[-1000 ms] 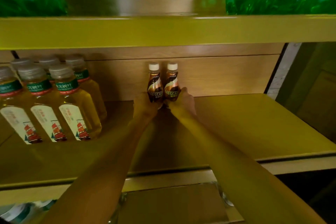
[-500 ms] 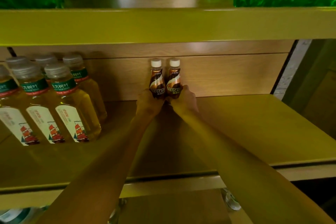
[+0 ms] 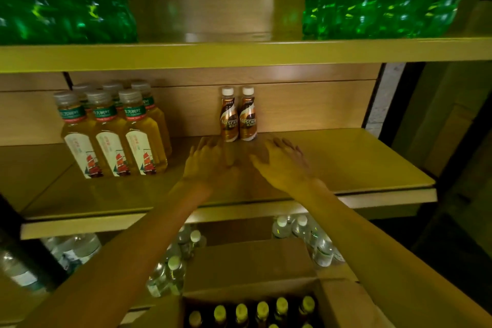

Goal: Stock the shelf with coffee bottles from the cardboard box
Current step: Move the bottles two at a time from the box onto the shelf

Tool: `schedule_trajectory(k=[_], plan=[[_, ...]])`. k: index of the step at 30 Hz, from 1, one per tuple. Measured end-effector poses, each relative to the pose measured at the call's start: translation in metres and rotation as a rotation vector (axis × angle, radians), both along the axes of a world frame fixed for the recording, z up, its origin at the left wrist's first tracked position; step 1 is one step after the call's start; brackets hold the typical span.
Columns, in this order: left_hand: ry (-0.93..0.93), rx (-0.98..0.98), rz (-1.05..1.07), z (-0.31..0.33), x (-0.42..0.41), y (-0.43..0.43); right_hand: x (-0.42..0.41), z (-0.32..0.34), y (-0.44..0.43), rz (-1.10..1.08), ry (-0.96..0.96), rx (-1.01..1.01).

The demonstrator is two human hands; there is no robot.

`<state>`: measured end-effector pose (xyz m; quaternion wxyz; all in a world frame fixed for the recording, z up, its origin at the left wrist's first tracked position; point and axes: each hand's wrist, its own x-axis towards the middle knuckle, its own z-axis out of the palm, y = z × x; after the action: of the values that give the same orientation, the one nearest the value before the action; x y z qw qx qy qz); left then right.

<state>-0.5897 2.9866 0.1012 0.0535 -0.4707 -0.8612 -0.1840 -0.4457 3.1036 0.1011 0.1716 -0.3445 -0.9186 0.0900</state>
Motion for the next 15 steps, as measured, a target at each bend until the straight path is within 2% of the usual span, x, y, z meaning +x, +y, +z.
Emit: schedule_trajectory(k=[5, 12, 15], plan=[[-0.002, -0.089, 0.011, 0.001, 0.047, -0.042, 0.045, -0.005, -0.035, -0.031, 0.021, -0.001], [0.042, 0.050, -0.043, -0.036, 0.102, -0.090, 0.096, -0.045, -0.084, -0.019, 0.119, 0.002], [0.072, 0.066, -0.093, -0.069, 0.115, -0.106, 0.113, -0.077, -0.104, -0.025, 0.084, -0.029]])
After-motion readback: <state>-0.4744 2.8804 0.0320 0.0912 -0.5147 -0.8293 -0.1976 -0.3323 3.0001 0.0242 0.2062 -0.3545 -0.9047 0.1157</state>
